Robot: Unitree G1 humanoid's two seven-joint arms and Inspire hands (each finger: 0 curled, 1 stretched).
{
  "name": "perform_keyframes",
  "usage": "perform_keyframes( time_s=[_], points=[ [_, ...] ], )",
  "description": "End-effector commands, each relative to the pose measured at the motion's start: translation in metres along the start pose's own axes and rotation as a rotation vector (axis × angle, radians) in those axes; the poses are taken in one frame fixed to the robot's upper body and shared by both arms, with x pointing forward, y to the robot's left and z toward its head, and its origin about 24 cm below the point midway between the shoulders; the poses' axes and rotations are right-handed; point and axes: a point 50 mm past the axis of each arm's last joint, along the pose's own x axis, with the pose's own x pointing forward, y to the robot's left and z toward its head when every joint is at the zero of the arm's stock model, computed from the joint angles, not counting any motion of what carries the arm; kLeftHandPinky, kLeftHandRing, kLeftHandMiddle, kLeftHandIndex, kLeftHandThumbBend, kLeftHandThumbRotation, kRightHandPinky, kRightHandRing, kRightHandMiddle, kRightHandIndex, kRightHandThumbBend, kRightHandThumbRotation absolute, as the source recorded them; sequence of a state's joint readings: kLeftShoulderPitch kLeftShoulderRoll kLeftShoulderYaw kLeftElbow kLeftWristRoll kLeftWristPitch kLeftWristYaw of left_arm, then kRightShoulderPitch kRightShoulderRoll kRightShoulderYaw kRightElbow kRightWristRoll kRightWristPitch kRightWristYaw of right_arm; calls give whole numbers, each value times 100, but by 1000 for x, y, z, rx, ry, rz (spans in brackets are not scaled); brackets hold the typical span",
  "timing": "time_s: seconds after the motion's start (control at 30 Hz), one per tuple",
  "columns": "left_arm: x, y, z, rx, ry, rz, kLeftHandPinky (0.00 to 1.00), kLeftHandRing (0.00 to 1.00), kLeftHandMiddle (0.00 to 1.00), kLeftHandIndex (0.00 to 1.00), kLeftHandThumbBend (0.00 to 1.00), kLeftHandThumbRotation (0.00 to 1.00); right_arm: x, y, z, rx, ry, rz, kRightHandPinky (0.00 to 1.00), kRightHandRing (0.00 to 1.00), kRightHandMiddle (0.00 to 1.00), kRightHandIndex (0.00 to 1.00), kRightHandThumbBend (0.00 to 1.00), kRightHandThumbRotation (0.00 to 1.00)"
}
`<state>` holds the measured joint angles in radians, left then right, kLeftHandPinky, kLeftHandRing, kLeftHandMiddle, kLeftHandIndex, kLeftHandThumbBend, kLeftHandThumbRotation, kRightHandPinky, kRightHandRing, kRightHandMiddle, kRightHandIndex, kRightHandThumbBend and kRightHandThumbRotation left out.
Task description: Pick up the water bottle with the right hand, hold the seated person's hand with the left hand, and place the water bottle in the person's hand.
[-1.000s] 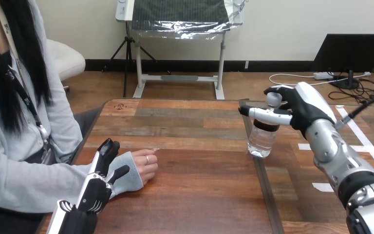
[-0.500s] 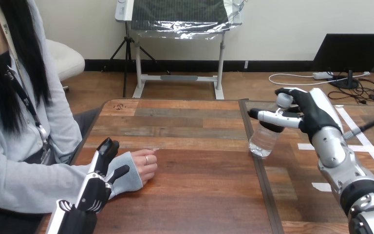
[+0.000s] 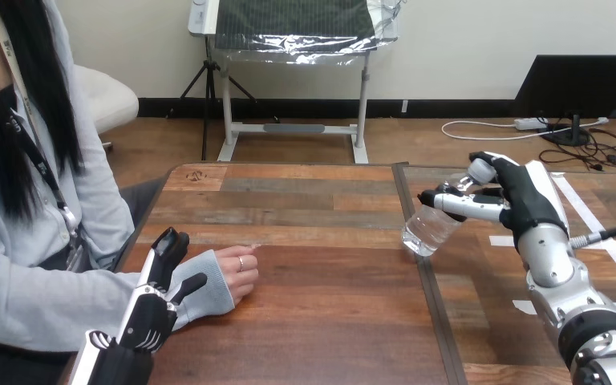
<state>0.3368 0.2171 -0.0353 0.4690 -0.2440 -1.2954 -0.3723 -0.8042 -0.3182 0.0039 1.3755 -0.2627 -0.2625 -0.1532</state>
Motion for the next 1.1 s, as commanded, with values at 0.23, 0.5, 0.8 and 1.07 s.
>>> perform_keyframes(
  time_s=[0.23, 0.5, 0.8, 1.07],
  points=[
    [11, 7, 6, 18, -67, -6, 88, 100, 100, 100, 100, 57, -5, 22, -5, 64, 18, 58, 69, 76, 79, 86, 95, 25],
    [12, 10, 8, 20, -72, -10, 89, 100, 100, 100, 100, 57, -8, 29, -9, 86, 33, 74, 69, 76, 80, 85, 94, 25],
    [14, 9, 8, 12, -66, -17, 90, 100, 100, 100, 100, 56, -8, 29, -7, 83, 17, 83, 69, 77, 79, 84, 99, 33],
    [15, 9, 6, 19, -71, -23, 91, 100, 100, 100, 100, 56, -7, 27, -5, 92, 11, 86, 70, 77, 79, 84, 100, 37]
  ],
)
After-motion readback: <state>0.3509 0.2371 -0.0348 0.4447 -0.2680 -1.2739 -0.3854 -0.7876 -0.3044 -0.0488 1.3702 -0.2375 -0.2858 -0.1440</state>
